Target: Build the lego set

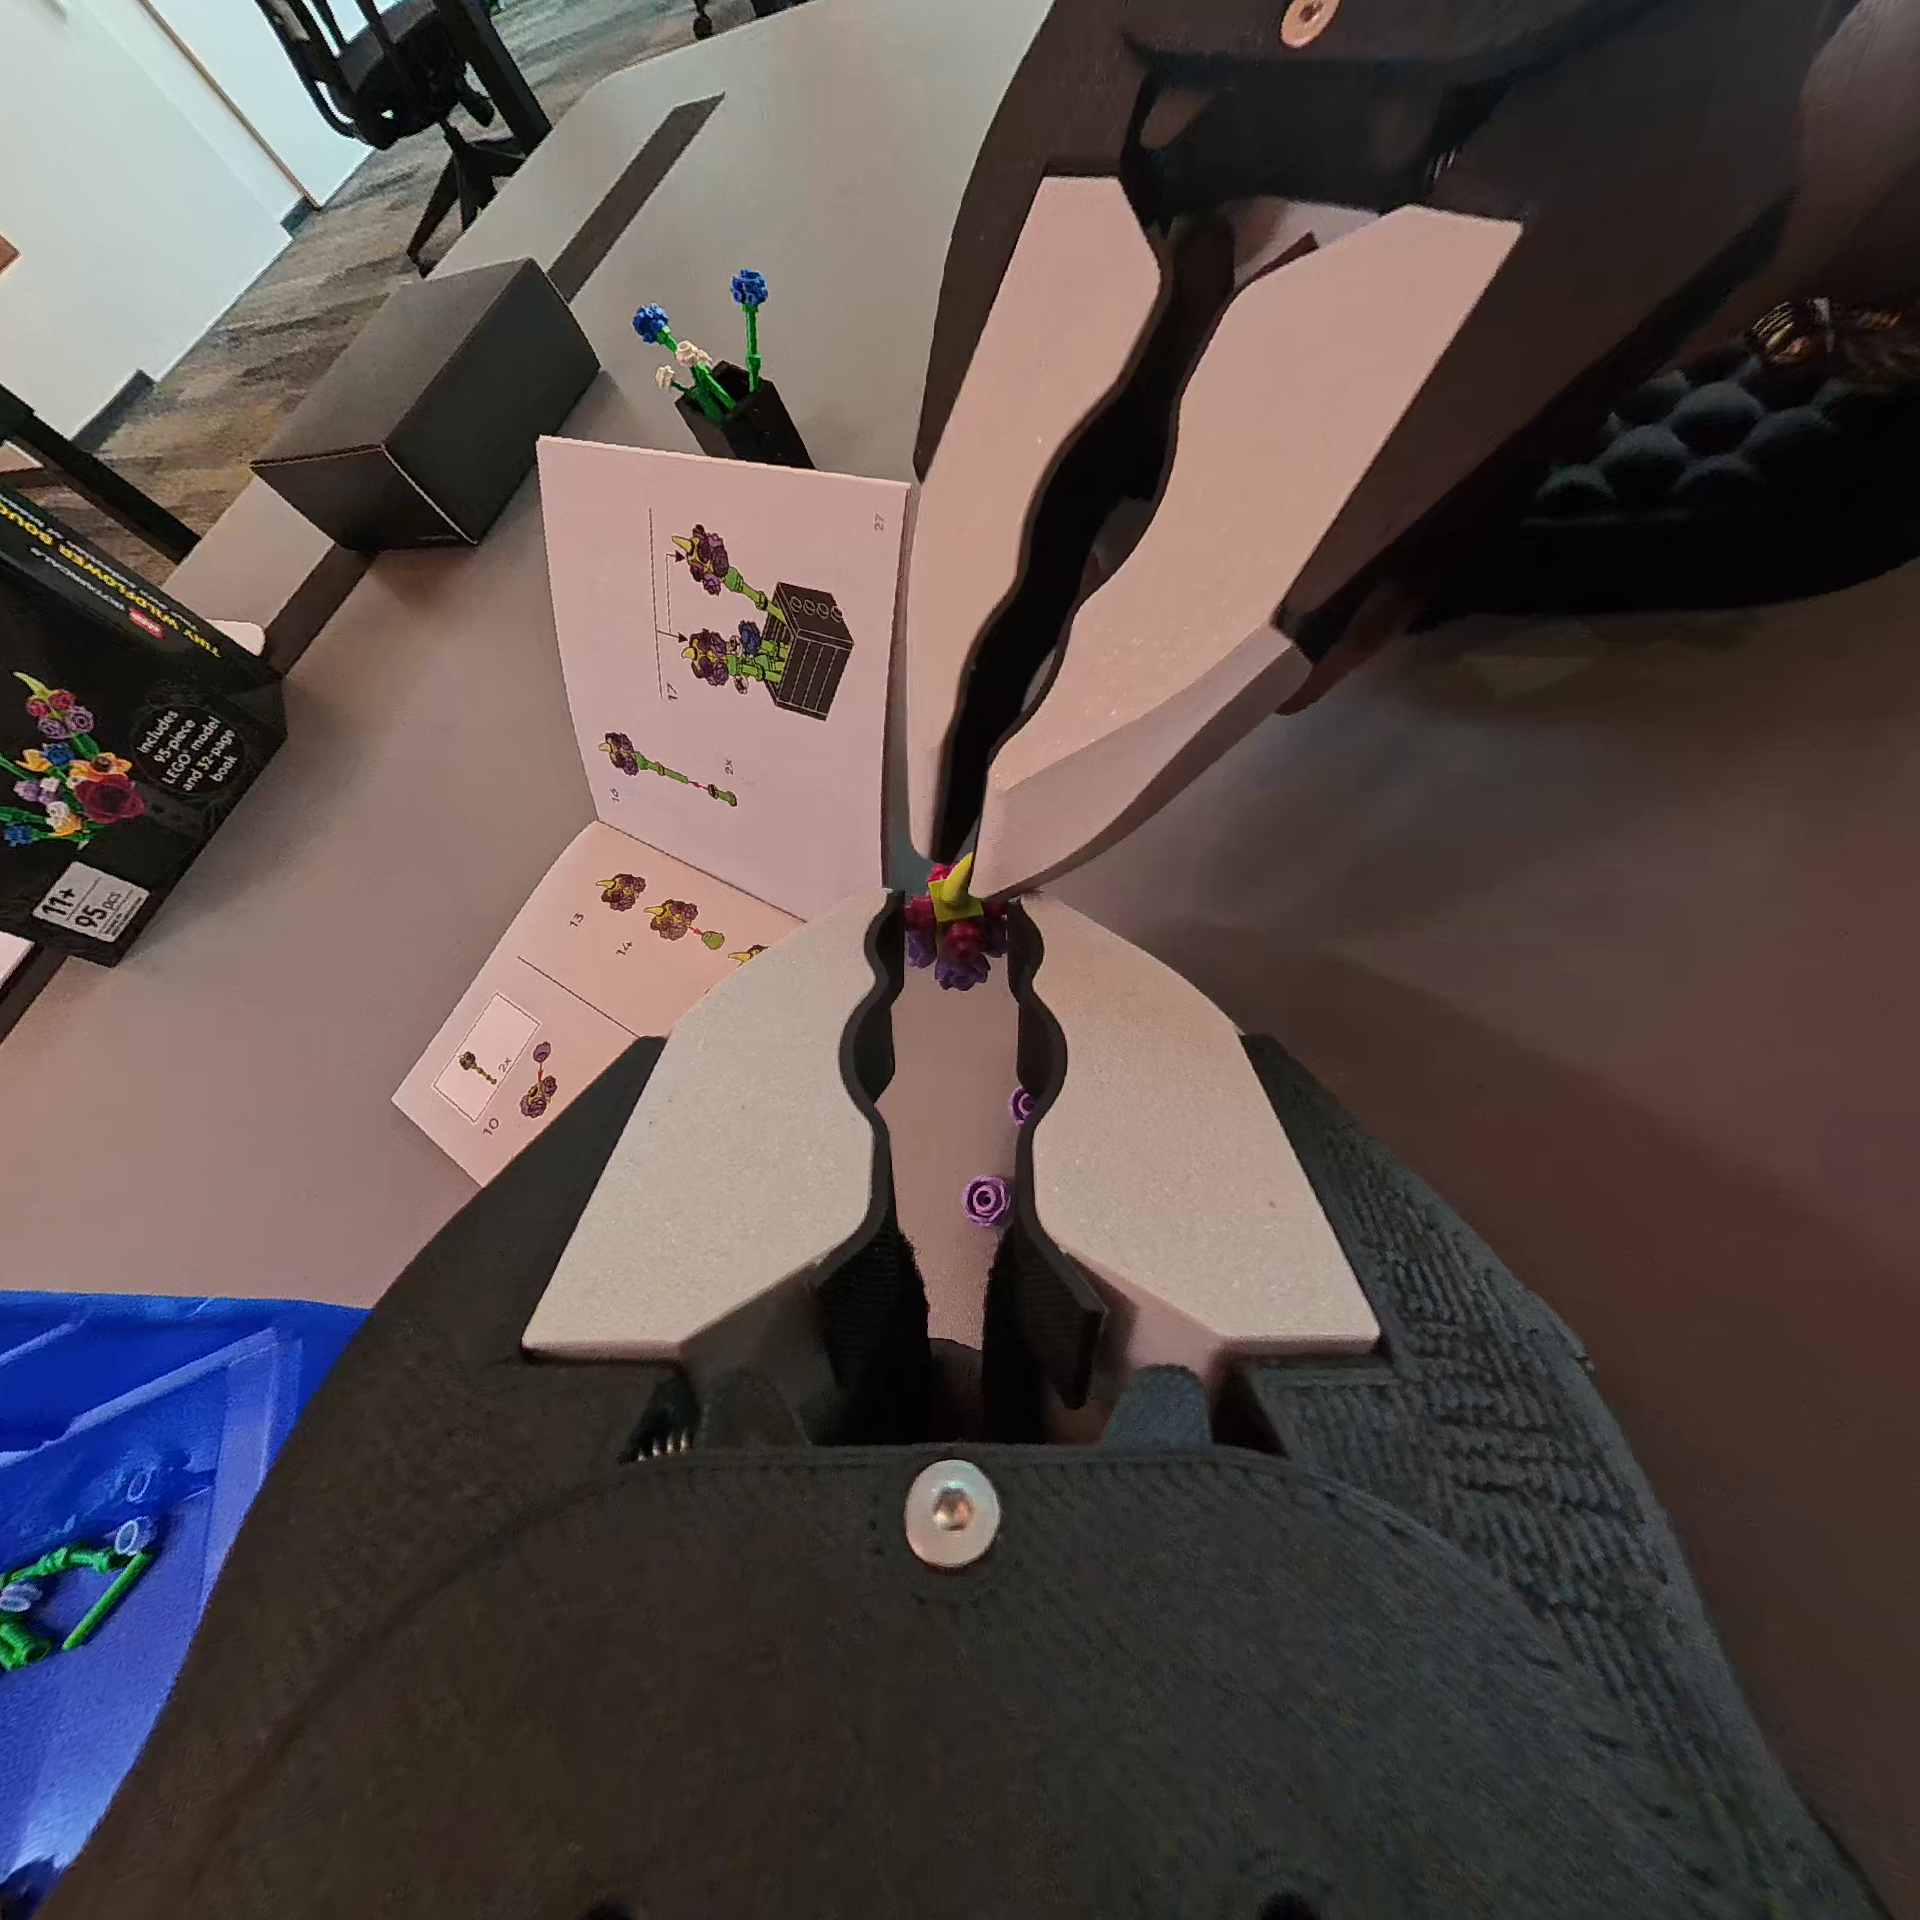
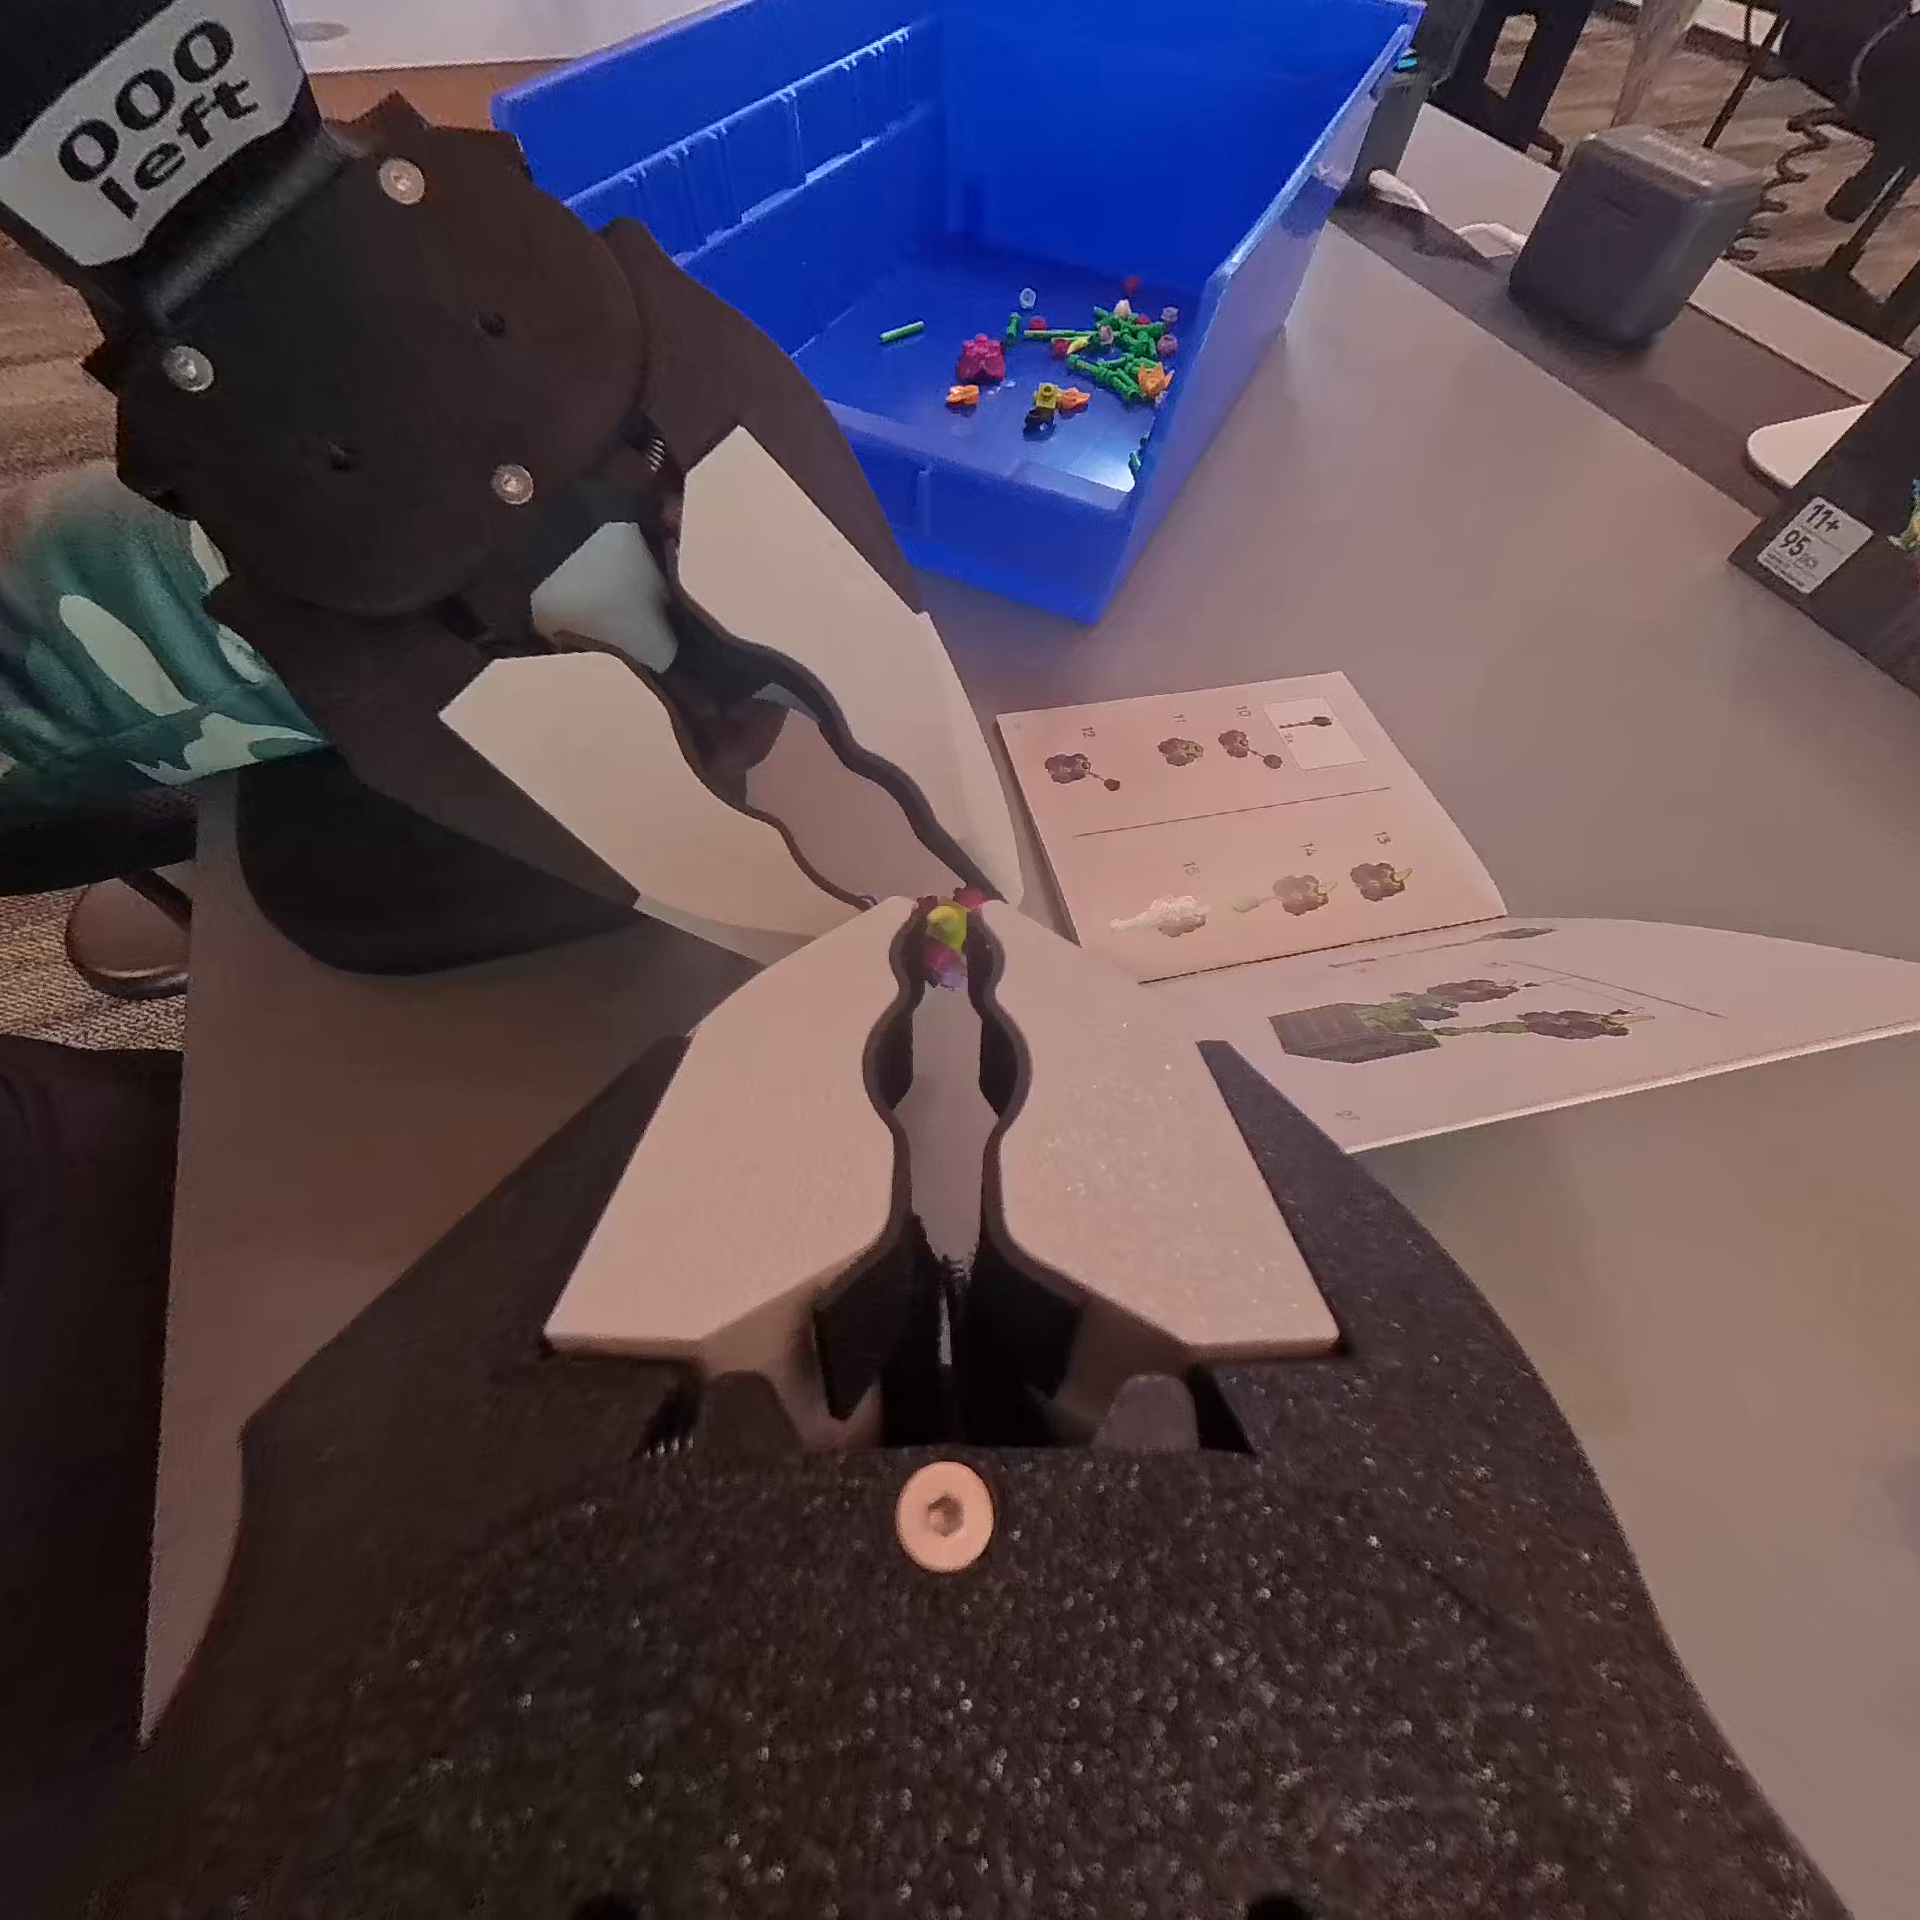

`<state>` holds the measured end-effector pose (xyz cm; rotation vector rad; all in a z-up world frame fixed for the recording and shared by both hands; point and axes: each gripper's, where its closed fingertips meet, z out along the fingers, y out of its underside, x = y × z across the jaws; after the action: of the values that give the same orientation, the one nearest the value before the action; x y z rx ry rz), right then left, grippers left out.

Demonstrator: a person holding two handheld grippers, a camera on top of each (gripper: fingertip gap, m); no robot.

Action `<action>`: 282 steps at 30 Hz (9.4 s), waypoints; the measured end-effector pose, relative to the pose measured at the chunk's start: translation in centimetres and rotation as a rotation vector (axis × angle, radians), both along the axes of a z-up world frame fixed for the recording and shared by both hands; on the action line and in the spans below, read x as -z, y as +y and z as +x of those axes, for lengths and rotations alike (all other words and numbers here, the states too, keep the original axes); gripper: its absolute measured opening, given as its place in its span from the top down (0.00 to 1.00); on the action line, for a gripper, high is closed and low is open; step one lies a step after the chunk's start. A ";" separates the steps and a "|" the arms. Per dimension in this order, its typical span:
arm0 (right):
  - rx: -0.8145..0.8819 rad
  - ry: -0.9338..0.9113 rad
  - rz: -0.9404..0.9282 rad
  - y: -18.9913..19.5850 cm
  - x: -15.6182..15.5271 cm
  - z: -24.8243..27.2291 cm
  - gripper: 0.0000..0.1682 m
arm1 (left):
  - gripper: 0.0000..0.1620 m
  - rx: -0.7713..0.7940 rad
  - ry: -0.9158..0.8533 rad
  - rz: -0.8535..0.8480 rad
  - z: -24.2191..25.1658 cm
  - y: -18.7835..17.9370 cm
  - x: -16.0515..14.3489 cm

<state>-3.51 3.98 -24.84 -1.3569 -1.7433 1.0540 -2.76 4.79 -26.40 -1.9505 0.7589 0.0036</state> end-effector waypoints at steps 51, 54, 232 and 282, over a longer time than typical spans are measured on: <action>-0.075 -0.387 -0.072 -0.9 3.1 4.0 0.94 | 0.79 0.061 -0.550 0.133 -2.2 -1.1 -5.1; -0.080 -0.379 -0.079 -1.0 2.9 4.0 0.93 | 0.79 0.062 -0.546 0.133 -2.2 -1.1 -5.1; 0.184 -0.780 0.112 6.2 4.4 21.5 0.95 | 0.84 0.280 -0.503 -0.141 3.4 -4.5 -3.1; -0.061 1.037 -1.265 2.3 -13.8 0.0 0.98 | 0.88 0.299 -1.963 0.461 -2.3 -1.6 -14.0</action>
<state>-3.52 6.26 -11.05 -0.9392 -0.2366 2.4806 -5.07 3.16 -12.40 -0.6483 -0.3275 -1.4911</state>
